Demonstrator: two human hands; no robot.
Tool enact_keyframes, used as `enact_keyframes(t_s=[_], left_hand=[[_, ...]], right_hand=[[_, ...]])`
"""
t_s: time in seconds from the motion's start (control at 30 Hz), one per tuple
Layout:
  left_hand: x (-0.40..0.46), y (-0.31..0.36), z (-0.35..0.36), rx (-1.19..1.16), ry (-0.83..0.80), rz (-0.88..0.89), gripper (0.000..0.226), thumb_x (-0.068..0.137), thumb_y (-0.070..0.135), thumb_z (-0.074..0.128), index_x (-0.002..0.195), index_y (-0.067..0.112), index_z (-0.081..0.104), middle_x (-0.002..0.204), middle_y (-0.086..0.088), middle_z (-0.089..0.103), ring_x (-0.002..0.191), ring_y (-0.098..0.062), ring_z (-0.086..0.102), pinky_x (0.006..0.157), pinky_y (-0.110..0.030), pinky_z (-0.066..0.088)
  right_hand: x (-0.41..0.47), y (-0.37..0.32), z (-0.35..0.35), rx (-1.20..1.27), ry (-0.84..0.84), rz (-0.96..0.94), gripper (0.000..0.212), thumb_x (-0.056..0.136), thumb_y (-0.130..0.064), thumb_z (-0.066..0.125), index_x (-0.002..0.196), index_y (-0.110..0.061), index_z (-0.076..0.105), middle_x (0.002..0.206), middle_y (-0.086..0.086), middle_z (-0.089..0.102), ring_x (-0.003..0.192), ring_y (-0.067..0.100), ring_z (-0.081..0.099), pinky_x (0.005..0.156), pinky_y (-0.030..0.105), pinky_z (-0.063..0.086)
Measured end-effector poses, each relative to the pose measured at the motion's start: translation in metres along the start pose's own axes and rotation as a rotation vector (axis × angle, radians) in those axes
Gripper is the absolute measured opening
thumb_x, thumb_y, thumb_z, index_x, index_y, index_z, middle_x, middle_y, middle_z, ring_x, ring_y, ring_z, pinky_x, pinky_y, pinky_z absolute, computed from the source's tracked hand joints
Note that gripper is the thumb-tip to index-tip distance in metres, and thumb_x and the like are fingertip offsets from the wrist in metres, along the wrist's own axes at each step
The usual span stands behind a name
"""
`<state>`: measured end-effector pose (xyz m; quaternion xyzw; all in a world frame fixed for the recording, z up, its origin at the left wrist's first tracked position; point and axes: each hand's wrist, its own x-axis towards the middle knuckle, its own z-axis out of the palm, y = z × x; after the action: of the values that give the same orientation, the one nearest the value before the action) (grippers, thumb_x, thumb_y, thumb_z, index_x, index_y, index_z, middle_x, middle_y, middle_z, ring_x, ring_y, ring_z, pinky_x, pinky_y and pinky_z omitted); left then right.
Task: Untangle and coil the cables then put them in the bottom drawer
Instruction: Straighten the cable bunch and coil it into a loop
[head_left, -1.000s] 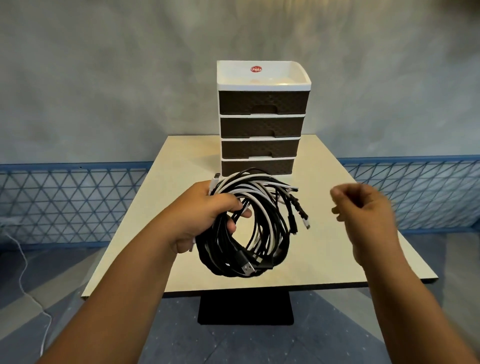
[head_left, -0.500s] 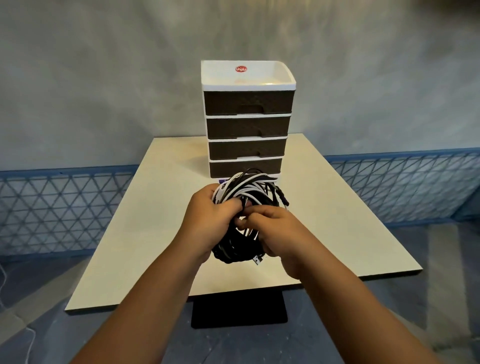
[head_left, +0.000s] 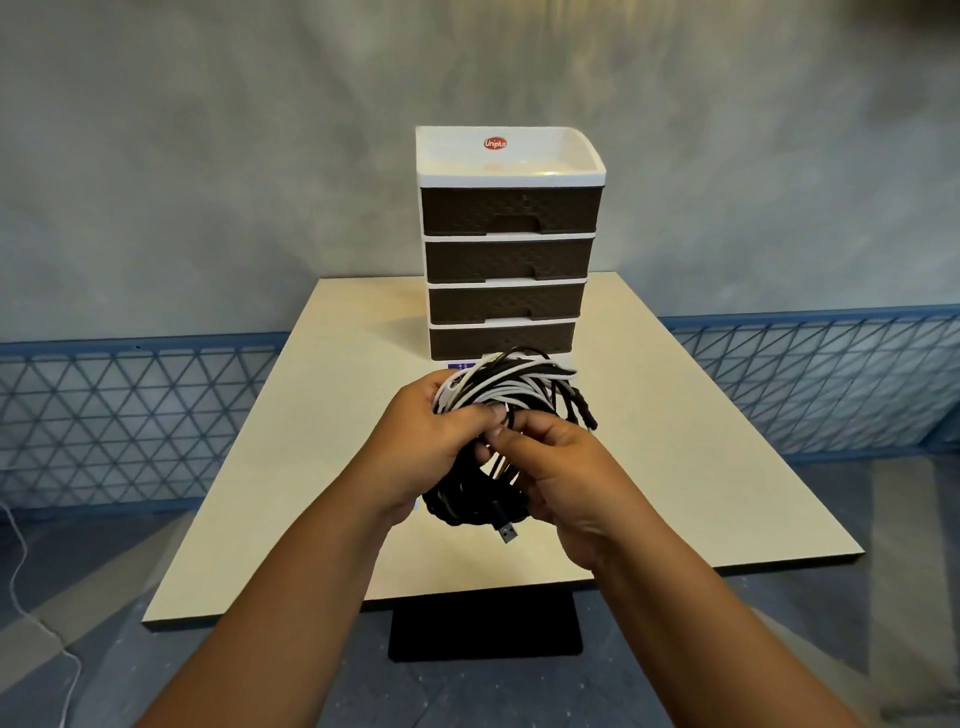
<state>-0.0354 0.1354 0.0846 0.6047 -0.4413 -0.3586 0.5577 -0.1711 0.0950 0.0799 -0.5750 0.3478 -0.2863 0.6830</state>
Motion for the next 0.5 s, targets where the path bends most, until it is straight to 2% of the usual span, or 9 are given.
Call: enact_keyframes(t_s=[0.13, 0.23, 0.3, 0.37, 0.43, 0.5], left_hand=[[0.004, -0.001, -0.011, -0.006, 0.04, -0.041, 0.012, 0.091, 0.014, 0.063, 0.103, 0.011, 0.067, 0.067, -0.002, 0.063, 0.057, -0.016, 0.058, 0.061, -0.034, 0.052], [0.007, -0.004, -0.017, 0.022, 0.109, -0.046, 0.005, 0.091, 0.011, 0.062, 0.093, 0.007, 0.063, 0.067, -0.002, 0.06, 0.053, -0.016, 0.057, 0.06, -0.035, 0.052], [0.009, -0.005, -0.019, 0.116, 0.145, -0.016, 0.005, 0.091, 0.012, 0.061, 0.086, 0.01, 0.06, 0.061, -0.003, 0.058, 0.052, -0.015, 0.058, 0.058, -0.03, 0.047], [0.012, -0.007, -0.022, 0.149, 0.168, -0.008, 0.005, 0.091, 0.013, 0.061, 0.088, 0.009, 0.06, 0.058, -0.005, 0.057, 0.053, -0.016, 0.058, 0.06, -0.03, 0.045], [0.014, -0.009, -0.026, 0.152, 0.186, -0.018, 0.007, 0.091, 0.014, 0.061, 0.092, 0.007, 0.06, 0.058, -0.008, 0.057, 0.055, -0.018, 0.058, 0.063, -0.032, 0.045], [0.015, -0.01, -0.028, 0.164, 0.191, -0.019, 0.005, 0.091, 0.015, 0.06, 0.092, 0.011, 0.061, 0.057, -0.008, 0.058, 0.058, -0.021, 0.059, 0.066, -0.034, 0.045]], right_hand=[[-0.008, -0.002, -0.006, -0.028, -0.042, -0.044, 0.019, 0.097, -0.02, 0.057, 0.085, -0.006, 0.06, 0.057, -0.001, 0.039, 0.047, 0.012, 0.025, 0.042, 0.018, 0.027], [-0.015, -0.011, -0.013, -0.259, -0.035, -0.118, 0.029, 0.099, -0.022, 0.053, 0.091, 0.005, 0.057, 0.053, -0.01, 0.044, 0.044, 0.002, 0.034, 0.048, 0.017, 0.027], [-0.022, -0.019, -0.016, -0.412, 0.007, -0.189, 0.031, 0.1, -0.024, 0.051, 0.085, 0.002, 0.058, 0.052, -0.013, 0.044, 0.045, 0.001, 0.039, 0.049, 0.015, 0.03], [-0.03, -0.026, -0.017, -0.557, 0.026, -0.251, 0.033, 0.101, -0.025, 0.047, 0.08, -0.002, 0.058, 0.058, -0.01, 0.048, 0.052, 0.002, 0.043, 0.054, 0.019, 0.036], [-0.038, -0.03, -0.018, -0.654, 0.004, -0.245, 0.034, 0.101, -0.029, 0.043, 0.079, -0.007, 0.057, 0.057, -0.011, 0.052, 0.053, 0.002, 0.047, 0.061, 0.027, 0.043], [-0.045, -0.032, -0.021, -0.688, -0.072, -0.2, 0.033, 0.103, -0.03, 0.041, 0.079, -0.012, 0.054, 0.058, -0.009, 0.057, 0.051, 0.003, 0.048, 0.061, 0.034, 0.046]])
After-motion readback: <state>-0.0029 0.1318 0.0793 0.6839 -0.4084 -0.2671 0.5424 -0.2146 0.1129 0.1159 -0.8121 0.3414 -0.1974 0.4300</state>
